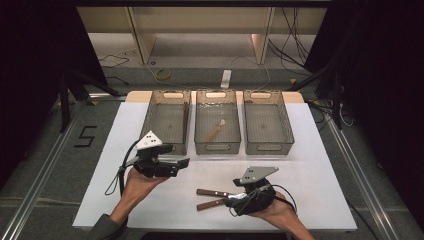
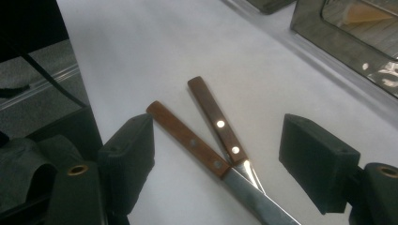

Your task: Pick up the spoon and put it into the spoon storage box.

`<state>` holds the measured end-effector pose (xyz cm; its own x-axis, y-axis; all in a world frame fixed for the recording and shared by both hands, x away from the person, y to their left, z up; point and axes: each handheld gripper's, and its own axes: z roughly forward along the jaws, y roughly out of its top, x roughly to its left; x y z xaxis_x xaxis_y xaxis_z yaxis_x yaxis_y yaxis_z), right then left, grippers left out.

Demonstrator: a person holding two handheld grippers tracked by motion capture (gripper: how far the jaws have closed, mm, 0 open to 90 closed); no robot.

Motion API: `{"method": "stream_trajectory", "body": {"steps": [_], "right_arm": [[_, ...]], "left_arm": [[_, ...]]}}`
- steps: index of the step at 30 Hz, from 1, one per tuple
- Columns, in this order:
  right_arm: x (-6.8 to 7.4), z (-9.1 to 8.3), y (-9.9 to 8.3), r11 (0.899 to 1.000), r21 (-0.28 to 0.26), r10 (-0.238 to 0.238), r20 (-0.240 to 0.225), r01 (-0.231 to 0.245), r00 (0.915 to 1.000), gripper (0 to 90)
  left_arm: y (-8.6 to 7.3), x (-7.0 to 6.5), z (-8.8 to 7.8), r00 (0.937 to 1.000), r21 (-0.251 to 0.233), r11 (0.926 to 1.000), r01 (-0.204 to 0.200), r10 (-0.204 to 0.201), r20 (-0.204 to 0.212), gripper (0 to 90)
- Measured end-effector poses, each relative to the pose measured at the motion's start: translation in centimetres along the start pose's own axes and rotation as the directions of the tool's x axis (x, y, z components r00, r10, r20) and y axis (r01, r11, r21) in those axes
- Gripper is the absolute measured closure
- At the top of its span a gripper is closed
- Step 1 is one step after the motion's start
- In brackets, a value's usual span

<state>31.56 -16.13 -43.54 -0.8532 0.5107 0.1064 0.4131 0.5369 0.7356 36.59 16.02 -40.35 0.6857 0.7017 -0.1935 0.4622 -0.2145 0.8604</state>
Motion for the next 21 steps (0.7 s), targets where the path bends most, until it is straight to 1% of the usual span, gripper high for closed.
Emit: {"method": "stream_trajectory", "body": {"steps": [3,5,7,8,11,13,14,17,20,21], "right_arm": [[0.1,0.2,0.1,1.000,0.006,-0.004,-0.006,0.004,1.0000,27.4],[0.2,0.4,0.2,1.000,0.011,-0.005,-0.011,0.005,0.9999,27.4],[0.3,0.4,0.3,0.999,0.019,-0.026,-0.016,0.026,0.9995,27.5],[0.4,0.5,0.5,0.999,0.019,-0.026,-0.024,0.026,0.9994,27.5],[0.5,0.6,0.8,0.998,0.034,-0.047,-0.034,0.048,0.9983,27.8],[0.6,0.8,1.1,0.996,0.053,-0.071,-0.039,0.073,0.9967,28.4],[0.6,0.8,1.2,0.995,0.064,-0.076,-0.047,0.079,0.9960,28.4],[0.6,1.0,1.8,0.992,0.077,-0.090,-0.065,0.095,0.9938,28.4],[0.5,1.2,2.2,0.987,0.100,-0.117,-0.060,0.122,0.9914,28.5],[0.5,1.3,2.3,0.986,0.105,-0.120,-0.065,0.126,0.9907,28.6]], "left_arm": [[-0.5,-0.1,-0.6,1.0000,-0.014,0.9999,0.007,-0.007,0.001,16.8],[-0.6,-0.1,-0.9,0.9999,-0.015,0.9998,0.009,-0.009,0.006,16.7],[-0.7,-0.1,-1.2,1.0000,-0.023,0.9997,0.006,-0.006,0.002,16.3],[-0.8,0.0,-1.3,1.0000,-0.028,0.9996,0.009,-0.009,0.000,16.4],[-1.1,0.0,-1.7,0.9998,-0.038,0.9991,0.020,-0.020,-0.004,16.4],[-1.4,0.0,-1.9,0.9996,-0.040,0.9988,0.027,-0.027,-0.004,16.4],[-1.5,-0.1,-1.9,0.9997,-0.039,0.9989,0.025,-0.025,-0.003,16.4],[-1.7,-0.2,-2.1,0.9997,-0.037,0.9990,0.023,-0.023,0.001,16.3],[-1.8,-0.2,-2.1,0.9997,-0.044,0.9987,0.025,-0.025,0.002,16.2],[-1.8,-0.2,-2.1,0.9998,-0.045,0.9987,0.021,-0.021,0.000,16.2]]}}
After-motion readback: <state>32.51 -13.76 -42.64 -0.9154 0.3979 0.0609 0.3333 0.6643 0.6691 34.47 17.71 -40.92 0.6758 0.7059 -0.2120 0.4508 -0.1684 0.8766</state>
